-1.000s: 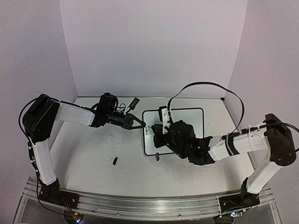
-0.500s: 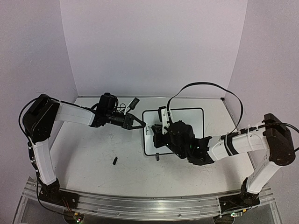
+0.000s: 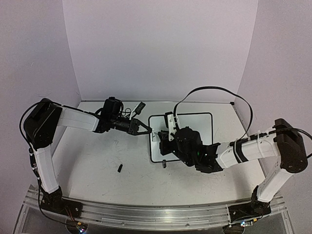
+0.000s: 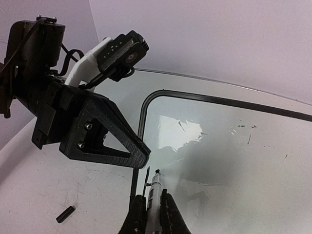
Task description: Write a sentence on the whiteboard
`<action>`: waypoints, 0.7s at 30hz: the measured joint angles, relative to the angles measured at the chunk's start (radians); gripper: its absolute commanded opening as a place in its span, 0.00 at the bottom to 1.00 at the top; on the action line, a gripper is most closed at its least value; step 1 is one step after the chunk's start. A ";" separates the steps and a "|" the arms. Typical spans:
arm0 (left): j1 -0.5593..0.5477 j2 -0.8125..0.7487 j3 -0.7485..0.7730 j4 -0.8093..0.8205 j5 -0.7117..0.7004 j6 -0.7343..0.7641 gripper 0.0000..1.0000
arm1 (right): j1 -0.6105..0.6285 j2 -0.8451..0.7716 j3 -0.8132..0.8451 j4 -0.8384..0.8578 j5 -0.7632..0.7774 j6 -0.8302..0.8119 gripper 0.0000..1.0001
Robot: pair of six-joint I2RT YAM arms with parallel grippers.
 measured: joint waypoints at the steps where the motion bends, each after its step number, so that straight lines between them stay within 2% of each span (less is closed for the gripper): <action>1: 0.000 0.000 0.000 0.000 0.000 0.000 0.00 | 0.000 0.000 0.002 -0.004 0.001 0.001 0.00; 21: 0.000 0.000 0.000 0.000 -0.001 0.000 0.00 | 0.009 0.000 0.002 -0.036 0.002 0.050 0.00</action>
